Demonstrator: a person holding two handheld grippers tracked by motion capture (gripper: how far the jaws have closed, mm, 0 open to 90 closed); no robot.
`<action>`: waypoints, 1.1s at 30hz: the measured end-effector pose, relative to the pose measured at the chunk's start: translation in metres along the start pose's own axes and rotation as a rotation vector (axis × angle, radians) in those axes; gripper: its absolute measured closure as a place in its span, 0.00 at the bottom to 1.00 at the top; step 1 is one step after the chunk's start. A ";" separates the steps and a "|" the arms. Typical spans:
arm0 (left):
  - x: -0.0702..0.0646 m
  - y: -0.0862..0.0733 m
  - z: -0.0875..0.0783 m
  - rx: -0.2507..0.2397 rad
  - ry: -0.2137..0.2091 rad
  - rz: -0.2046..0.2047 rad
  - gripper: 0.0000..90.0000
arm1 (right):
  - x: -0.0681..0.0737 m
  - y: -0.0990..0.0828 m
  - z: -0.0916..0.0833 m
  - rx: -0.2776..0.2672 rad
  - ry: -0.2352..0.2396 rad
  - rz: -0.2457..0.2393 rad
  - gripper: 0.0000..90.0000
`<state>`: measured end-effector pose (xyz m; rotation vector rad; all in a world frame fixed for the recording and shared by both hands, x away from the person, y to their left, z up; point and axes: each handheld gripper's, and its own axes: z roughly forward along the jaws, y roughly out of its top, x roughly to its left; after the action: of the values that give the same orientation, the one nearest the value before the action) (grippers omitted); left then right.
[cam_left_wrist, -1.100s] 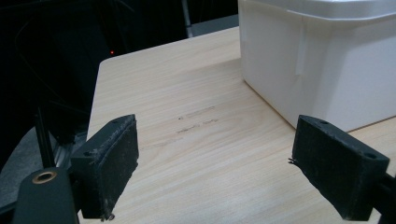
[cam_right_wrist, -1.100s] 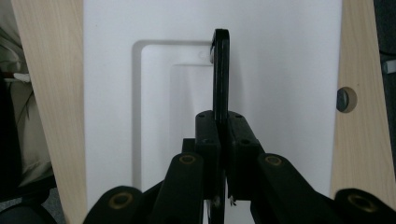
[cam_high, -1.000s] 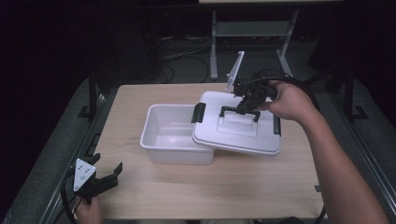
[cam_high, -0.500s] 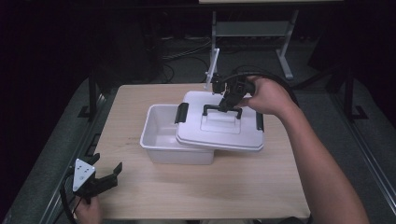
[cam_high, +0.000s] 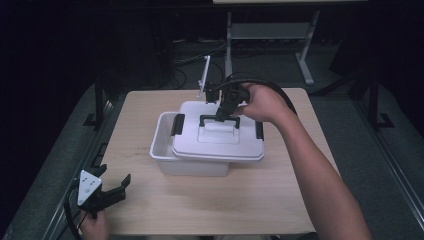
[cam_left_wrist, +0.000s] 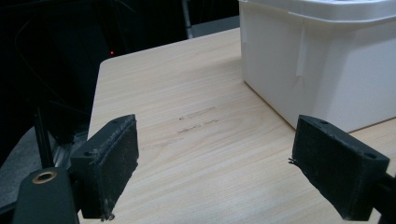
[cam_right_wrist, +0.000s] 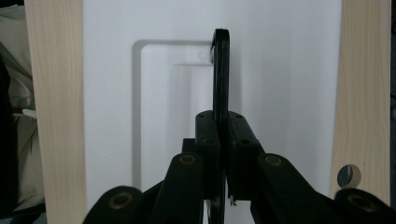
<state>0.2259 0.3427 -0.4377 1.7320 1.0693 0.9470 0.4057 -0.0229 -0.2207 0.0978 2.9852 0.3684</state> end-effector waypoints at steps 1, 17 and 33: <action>0.000 0.000 0.000 0.000 0.001 0.000 0.15 | 0.000 0.003 0.001 -0.001 0.002 0.000 0.94; 0.001 -0.001 -0.001 -0.005 0.000 -0.012 0.16 | -0.006 0.037 0.022 0.002 0.021 -0.027 0.94; 0.002 -0.002 -0.002 -0.007 0.002 -0.018 0.16 | -0.012 0.059 0.038 0.002 0.036 -0.034 0.94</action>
<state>0.2245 0.3457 -0.4386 1.7130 1.0797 0.9402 0.4255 0.0426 -0.2410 0.0411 3.0187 0.3668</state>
